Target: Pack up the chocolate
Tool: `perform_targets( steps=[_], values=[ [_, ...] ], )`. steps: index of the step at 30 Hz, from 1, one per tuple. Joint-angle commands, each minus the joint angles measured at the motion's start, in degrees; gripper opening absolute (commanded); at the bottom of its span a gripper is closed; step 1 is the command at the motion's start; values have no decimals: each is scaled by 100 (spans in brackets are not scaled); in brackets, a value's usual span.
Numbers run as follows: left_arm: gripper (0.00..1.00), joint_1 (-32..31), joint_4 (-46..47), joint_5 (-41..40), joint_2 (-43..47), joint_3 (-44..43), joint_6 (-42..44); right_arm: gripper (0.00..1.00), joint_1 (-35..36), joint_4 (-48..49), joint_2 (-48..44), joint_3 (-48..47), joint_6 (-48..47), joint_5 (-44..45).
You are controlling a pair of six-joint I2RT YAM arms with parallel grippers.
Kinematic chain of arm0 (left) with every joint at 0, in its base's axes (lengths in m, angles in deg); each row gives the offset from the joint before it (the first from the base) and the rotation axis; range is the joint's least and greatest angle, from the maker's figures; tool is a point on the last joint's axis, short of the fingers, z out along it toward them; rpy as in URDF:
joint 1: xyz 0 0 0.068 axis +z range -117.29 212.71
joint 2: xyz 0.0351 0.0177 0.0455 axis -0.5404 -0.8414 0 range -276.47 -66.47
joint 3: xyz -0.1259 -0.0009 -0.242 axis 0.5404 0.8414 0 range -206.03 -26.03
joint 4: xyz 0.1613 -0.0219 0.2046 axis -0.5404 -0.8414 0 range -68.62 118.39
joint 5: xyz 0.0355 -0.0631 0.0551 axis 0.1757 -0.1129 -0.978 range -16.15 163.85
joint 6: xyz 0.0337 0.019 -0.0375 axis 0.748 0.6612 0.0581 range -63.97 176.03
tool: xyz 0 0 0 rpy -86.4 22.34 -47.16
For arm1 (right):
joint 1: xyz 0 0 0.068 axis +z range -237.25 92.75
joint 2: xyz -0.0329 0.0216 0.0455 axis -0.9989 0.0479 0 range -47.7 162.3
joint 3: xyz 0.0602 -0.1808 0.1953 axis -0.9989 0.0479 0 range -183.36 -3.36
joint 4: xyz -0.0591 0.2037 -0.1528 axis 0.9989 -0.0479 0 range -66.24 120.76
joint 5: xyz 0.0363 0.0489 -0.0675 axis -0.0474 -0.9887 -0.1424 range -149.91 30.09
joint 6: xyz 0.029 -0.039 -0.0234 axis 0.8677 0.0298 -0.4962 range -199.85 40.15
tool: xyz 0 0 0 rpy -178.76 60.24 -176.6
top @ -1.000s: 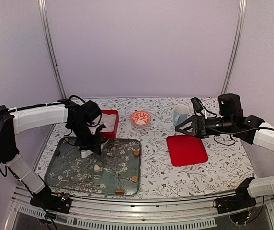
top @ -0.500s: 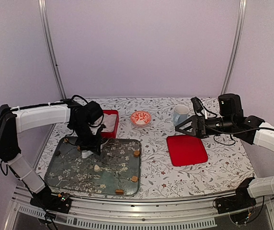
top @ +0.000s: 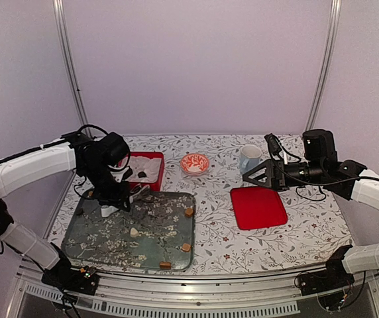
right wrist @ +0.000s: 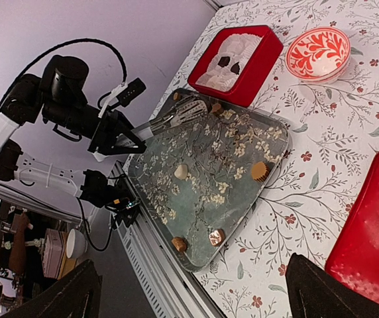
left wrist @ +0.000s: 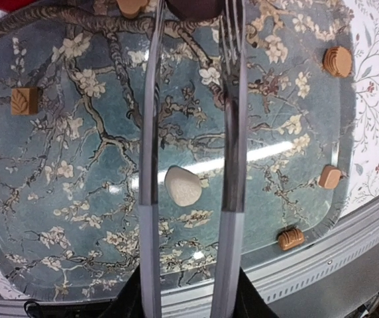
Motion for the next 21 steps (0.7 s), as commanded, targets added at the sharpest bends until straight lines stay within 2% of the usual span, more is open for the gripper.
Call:
perform_targets(
  steps=[1,10,21],
  values=[
    [24,46,-203,-52,162,-209,175,99,-25,35,-89,27,-13,4],
    [24,829,-41,-121,-521,-1211,806,99,-28,40,-107,-21,37,70],
    [24,999,400,128,-1675,-1732,1073,99,-28,40,-19,-56,74,123]
  ],
)
